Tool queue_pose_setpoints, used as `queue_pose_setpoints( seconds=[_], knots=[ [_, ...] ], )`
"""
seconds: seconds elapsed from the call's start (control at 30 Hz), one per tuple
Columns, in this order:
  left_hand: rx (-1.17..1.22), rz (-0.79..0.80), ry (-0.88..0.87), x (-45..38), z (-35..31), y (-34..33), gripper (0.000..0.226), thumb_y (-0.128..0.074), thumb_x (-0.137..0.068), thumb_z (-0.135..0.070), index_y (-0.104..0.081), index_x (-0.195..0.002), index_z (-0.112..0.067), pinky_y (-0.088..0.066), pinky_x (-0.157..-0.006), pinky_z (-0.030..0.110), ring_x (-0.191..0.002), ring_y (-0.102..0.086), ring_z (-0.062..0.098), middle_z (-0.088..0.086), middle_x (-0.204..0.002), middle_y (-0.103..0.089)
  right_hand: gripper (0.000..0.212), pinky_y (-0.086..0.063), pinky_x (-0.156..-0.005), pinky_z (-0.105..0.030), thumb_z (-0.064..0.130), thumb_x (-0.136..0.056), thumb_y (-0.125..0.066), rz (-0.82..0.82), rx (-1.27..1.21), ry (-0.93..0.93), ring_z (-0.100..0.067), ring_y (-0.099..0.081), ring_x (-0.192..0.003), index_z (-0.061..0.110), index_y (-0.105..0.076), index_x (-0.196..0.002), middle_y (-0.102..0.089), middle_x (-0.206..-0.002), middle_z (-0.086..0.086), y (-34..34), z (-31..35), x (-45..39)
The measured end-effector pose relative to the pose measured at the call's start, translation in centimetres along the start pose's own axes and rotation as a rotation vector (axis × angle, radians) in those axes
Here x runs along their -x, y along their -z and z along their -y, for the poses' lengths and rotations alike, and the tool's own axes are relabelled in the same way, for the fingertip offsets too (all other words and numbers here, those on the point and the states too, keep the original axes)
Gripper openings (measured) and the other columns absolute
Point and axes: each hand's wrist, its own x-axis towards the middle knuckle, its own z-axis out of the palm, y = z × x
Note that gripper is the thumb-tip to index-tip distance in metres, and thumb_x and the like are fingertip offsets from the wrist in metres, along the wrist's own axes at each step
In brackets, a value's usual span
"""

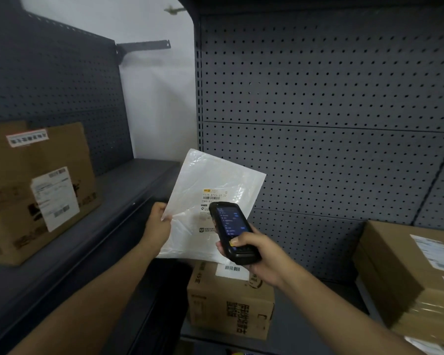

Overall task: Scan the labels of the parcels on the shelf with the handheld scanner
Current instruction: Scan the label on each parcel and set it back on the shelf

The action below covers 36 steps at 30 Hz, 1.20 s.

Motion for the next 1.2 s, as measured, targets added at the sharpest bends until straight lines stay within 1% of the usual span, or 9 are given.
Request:
queue_pose_setpoints(
  seconds=[0.1, 0.2, 0.4, 0.57, 0.63, 0.83, 0.97, 1.1, 1.2],
  knots=[
    [0.022, -0.021, 0.001, 0.1, 0.1, 0.0, 0.016, -0.041, -0.094, 0.0, -0.045, -0.104, -0.013, -0.041, -0.061, 0.025, -0.08, -0.054, 0.017, 0.007, -0.099, -0.056, 0.065, -0.061, -0.073, -0.036, -0.009, -0.066, -0.059, 0.017, 0.006, 0.003, -0.036, -0.066, -0.093, 0.008, -0.055, -0.129, -0.063, -0.115, -0.022, -0.8, 0.0, 0.1],
    [0.018, -0.011, 0.002, 0.1, 0.1, 0.0, 0.017, -0.042, -0.094, -0.001, -0.044, -0.104, -0.014, -0.042, -0.063, 0.025, -0.085, -0.054, 0.018, 0.009, -0.104, -0.056, 0.066, -0.06, -0.078, -0.037, -0.01, -0.065, -0.059, 0.0, 0.01, -0.003, -0.034, -0.069, -0.086, 0.008, -0.055, -0.128, -0.063, -0.116, -0.023, -1.1, -0.1, -0.1],
    [0.02, -0.006, 0.014, 0.1, 0.4, -0.2, 0.017, -0.042, -0.095, -0.001, -0.044, -0.105, -0.015, -0.042, -0.063, 0.026, -0.086, -0.054, 0.019, 0.01, -0.106, -0.055, 0.067, -0.062, -0.074, -0.038, -0.013, -0.065, -0.059, -0.034, -0.025, -0.003, -0.035, -0.069, -0.084, 0.007, -0.056, -0.128, -0.065, -0.11, -0.022, -1.1, -0.3, -0.2],
    [0.01, -0.004, 0.022, 0.0, 0.5, -0.3, 0.017, -0.043, -0.096, -0.003, -0.043, -0.107, -0.016, -0.044, -0.066, 0.026, -0.094, -0.054, 0.022, 0.011, -0.11, -0.054, 0.07, -0.062, -0.072, -0.038, -0.014, -0.064, -0.059, -0.049, -0.063, -0.021, -0.036, -0.068, -0.088, 0.006, -0.053, -0.131, -0.061, -0.116, -0.024, -1.2, -0.2, -0.1],
    [0.01, -0.001, 0.028, 0.0, 0.5, -0.4, 0.018, -0.043, -0.096, -0.004, -0.042, -0.108, -0.016, -0.045, -0.069, 0.027, -0.096, -0.054, 0.023, 0.01, -0.111, -0.053, 0.069, -0.062, -0.071, -0.037, -0.013, -0.064, -0.059, -0.058, -0.066, -0.029, -0.036, -0.067, -0.088, 0.006, -0.054, -0.13, -0.06, -0.118, -0.024, -1.2, -0.2, 0.0],
    [0.024, 0.002, 0.025, 0.2, 0.6, -0.5, 0.018, -0.043, -0.095, -0.005, -0.041, -0.109, -0.016, -0.043, -0.067, 0.025, -0.097, -0.053, 0.021, 0.01, -0.113, -0.052, 0.064, -0.062, -0.07, -0.037, -0.014, -0.064, -0.058, -0.077, -0.085, -0.033, -0.035, -0.071, -0.082, 0.004, -0.056, -0.126, -0.063, -0.113, -0.024, -1.3, -0.5, 0.0],
    [0.051, -0.021, 0.028, 0.4, 0.6, -0.4, 0.02, -0.045, -0.094, -0.004, -0.041, -0.11, -0.015, -0.043, -0.066, 0.023, -0.096, -0.053, 0.02, 0.01, -0.112, -0.052, 0.06, -0.062, -0.07, -0.038, -0.016, -0.07, -0.056, -0.074, -0.093, -0.03, -0.034, -0.072, -0.08, 0.002, -0.055, -0.127, -0.064, -0.112, -0.025, -1.4, -0.5, 0.2],
    [0.063, -0.016, 0.037, 0.5, 0.6, -0.4, 0.021, -0.045, -0.094, -0.004, -0.042, -0.111, -0.016, -0.045, -0.07, 0.027, -0.1, -0.054, 0.023, 0.01, -0.114, -0.052, 0.071, -0.062, -0.069, -0.037, -0.013, -0.064, -0.059, -0.086, -0.079, -0.029, -0.034, -0.071, -0.082, 0.001, -0.051, -0.133, -0.062, -0.117, -0.025, -1.5, -0.4, 0.4],
    [0.076, -0.009, 0.042, 0.6, 0.6, -0.3, 0.021, -0.045, -0.093, -0.005, -0.042, -0.111, -0.016, -0.047, -0.075, 0.031, -0.101, -0.055, 0.024, 0.01, -0.115, -0.053, 0.073, -0.062, -0.067, -0.035, -0.012, -0.064, -0.059, -0.094, -0.071, -0.025, -0.034, -0.071, -0.081, 0.001, -0.051, -0.135, -0.061, -0.119, -0.025, -1.6, -0.5, 0.7]
  ],
)
